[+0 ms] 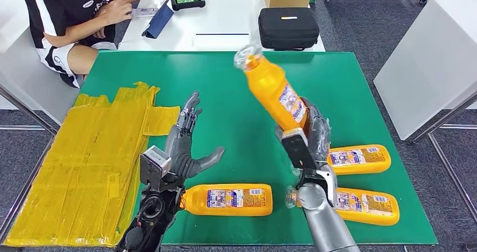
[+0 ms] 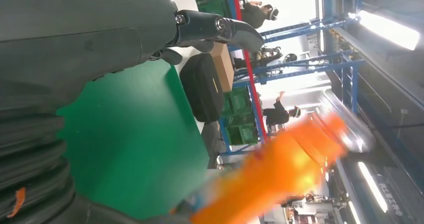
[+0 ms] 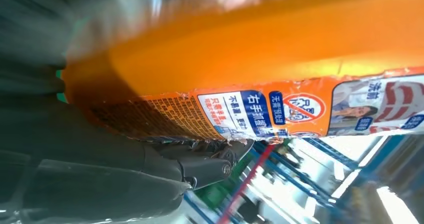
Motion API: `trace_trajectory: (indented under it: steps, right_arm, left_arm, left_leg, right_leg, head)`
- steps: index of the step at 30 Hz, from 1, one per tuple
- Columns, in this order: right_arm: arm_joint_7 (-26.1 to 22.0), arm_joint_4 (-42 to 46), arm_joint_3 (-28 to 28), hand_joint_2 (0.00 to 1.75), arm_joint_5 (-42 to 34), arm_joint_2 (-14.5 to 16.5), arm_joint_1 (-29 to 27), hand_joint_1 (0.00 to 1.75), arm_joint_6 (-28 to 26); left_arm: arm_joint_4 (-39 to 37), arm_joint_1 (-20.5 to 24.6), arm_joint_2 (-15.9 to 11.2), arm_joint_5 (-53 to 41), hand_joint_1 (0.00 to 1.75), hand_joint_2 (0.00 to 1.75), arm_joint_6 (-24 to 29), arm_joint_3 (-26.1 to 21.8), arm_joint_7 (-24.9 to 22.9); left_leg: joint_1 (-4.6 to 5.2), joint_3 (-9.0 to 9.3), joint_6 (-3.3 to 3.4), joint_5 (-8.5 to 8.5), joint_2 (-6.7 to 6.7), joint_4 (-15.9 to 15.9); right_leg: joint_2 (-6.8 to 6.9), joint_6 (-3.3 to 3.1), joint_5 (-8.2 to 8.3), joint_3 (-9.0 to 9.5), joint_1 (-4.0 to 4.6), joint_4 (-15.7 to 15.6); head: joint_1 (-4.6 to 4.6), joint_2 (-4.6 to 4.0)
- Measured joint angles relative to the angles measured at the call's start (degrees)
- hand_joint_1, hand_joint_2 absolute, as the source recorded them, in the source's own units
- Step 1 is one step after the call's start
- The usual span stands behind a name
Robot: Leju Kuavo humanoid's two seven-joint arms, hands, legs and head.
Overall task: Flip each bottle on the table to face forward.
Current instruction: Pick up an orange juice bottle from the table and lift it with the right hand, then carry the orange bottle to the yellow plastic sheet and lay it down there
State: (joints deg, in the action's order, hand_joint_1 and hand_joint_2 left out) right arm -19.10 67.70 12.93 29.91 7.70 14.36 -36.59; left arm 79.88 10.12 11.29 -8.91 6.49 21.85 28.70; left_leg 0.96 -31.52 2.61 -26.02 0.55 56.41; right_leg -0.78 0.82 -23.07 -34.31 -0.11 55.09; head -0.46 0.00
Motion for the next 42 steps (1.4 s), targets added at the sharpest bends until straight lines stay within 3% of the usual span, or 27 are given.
trace_trajectory:
  steps: [4,9,14,21,39,42]
  right_arm:
    - [-1.9,1.2,-1.5,1.75,-5.8,0.5,-1.1,1.75,2.3]
    - [-3.0,1.2,-1.4,1.75,-7.1,1.8,-1.3,1.75,4.5]
    - [-3.0,0.7,0.4,1.75,-6.2,3.0,-1.4,1.75,5.6]
    - [-3.1,-1.5,5.2,1.75,-2.0,4.1,-1.2,1.75,7.2]
    - [-4.2,-6.6,14.6,1.75,4.1,5.1,-0.9,1.75,7.0]
    - [-4.2,-7.1,15.4,1.75,3.9,5.2,-0.7,1.75,7.1]
  left_arm:
    - [0.2,-0.1,-0.2,0.0,0.00,1.75,0.2,0.1,-0.1]
    - [0.7,-0.1,-0.3,0.0,0.00,1.75,-0.4,1.1,-0.4]
    - [1.1,0.0,-0.3,1.5,0.00,1.75,-2.3,1.7,-1.4]
    - [1.4,0.5,-0.3,11.5,0.00,1.75,-8.4,1.6,-4.3]
    - [0.4,3.2,-0.3,16.9,0.00,1.75,-10.8,0.7,-7.0]
    - [-0.2,3.6,-0.3,17.8,1.28,1.75,-10.6,0.7,-7.3]
  left_leg:
    - [0.00,-0.01,0.00,0.00,0.00,0.0]
    - [-0.01,0.00,0.00,0.00,0.00,0.0]
    - [-0.03,0.00,-0.01,0.01,0.00,0.0]
    - [-0.03,-0.02,-0.01,0.01,0.01,0.0]
    - [-0.03,-0.01,-0.01,0.01,0.02,0.0]
    - [-0.03,-0.01,-0.01,0.01,-0.01,0.0]
  right_leg:
    - [0.00,0.00,0.00,0.00,0.00,0.0]
    - [0.00,0.00,0.00,0.00,0.01,0.0]
    - [-0.01,0.00,0.00,0.00,0.02,0.0]
    - [0.00,0.00,0.00,0.00,0.02,0.0]
    - [0.00,-0.01,0.00,-0.02,0.02,0.0]
    - [-0.01,-0.01,0.00,-0.02,0.02,0.0]
  head:
    - [0.00,0.00]
    - [0.00,0.00]
    - [-0.01,0.00]
    - [0.00,0.00]
    - [0.00,0.00]
    - [0.00,0.00]
